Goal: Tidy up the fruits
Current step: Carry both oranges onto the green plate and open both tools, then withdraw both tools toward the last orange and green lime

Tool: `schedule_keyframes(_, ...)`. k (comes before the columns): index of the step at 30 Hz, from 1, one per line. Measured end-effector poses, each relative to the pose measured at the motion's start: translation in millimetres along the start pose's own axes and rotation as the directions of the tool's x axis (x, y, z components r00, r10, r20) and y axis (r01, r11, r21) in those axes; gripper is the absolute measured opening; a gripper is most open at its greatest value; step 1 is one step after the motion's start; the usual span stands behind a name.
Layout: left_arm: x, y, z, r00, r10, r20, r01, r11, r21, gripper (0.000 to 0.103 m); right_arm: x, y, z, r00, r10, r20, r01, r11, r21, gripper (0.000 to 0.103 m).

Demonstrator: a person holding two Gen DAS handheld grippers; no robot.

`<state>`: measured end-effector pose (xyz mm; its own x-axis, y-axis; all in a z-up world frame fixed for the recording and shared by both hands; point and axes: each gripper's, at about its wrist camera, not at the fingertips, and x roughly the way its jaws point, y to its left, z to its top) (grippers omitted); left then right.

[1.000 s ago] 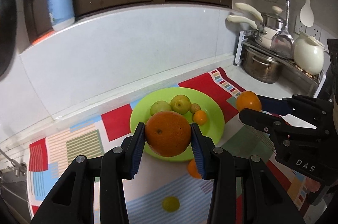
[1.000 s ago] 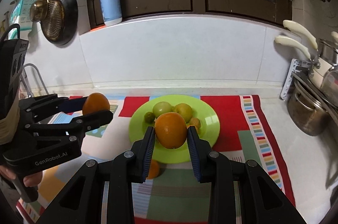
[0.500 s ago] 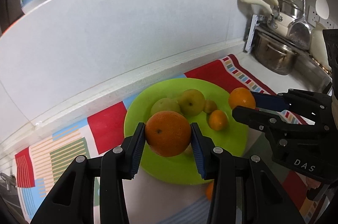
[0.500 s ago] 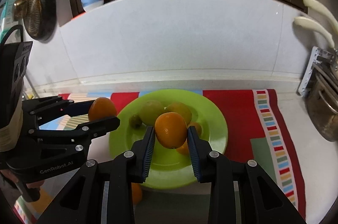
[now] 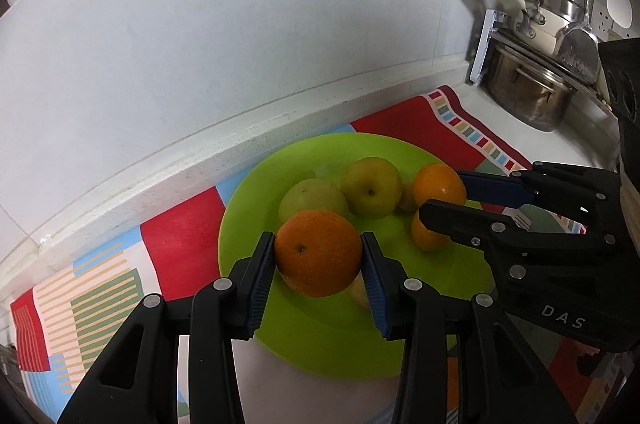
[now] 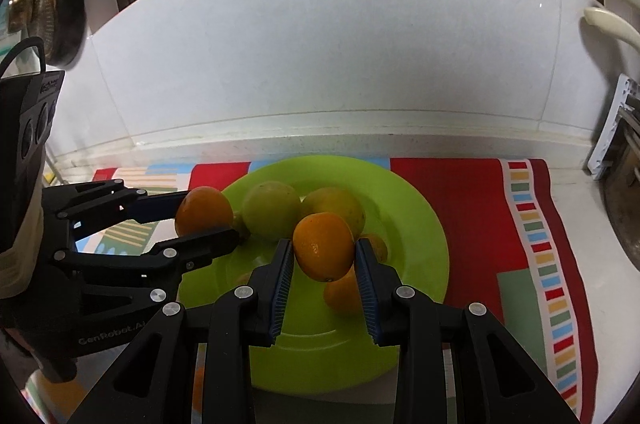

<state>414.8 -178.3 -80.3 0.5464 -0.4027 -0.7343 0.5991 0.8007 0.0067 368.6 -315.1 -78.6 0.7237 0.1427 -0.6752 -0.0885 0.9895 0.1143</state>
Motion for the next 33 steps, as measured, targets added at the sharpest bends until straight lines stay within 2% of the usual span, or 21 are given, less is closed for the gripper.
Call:
schedule_keyframes(3, 0.1, 1.0, 0.2, 1.0, -0.003, 0.0, 0.003, 1.0, 0.005, 0.043, 3.5, -1.0, 0.5, 1.0, 0.004, -0.003, -0.004, 1.0, 0.001, 0.033)
schedule_keyframes(6, -4.8, 1.8, 1.3, 1.0, 0.006, 0.021, -0.007, 1.0, 0.012, 0.051, 4.0, -1.5, 1.5, 1.0, 0.007, 0.002, -0.007, 1.0, 0.006, 0.033)
schedule_keyframes(10, -14.8, 4.2, 3.5, 0.998, 0.031, 0.047, -0.032, 0.999, 0.008, 0.057, -0.7, -1.8, 4.1, 1.0, -0.011, 0.024, 0.01, 1.0, 0.008, 0.045)
schedule_keyframes(15, -29.5, 8.2, 1.8, 0.996, 0.061, 0.063, -0.06, 0.998, -0.013, 0.061, -12.3, -2.9, 6.1, 0.999, -0.033, 0.042, 0.032, 0.999, 0.018, 0.046)
schedule_keyframes(24, -70.5, 3.0, -4.4, 0.987, 0.106, 0.119, -0.102, 0.994, -0.039, 0.07, -47.6, 3.5, 1.8, 0.993, -0.075, 0.089, 0.073, 0.997, 0.033, 0.058)
schedule_keyframes(33, -115.0, -7.0, -17.5, 0.975, 0.153, 0.162, -0.144, 0.987, -0.066, 0.078, -92.0, 15.9, -5.3, 0.985, -0.098, 0.144, 0.094, 0.995, 0.034, 0.063)
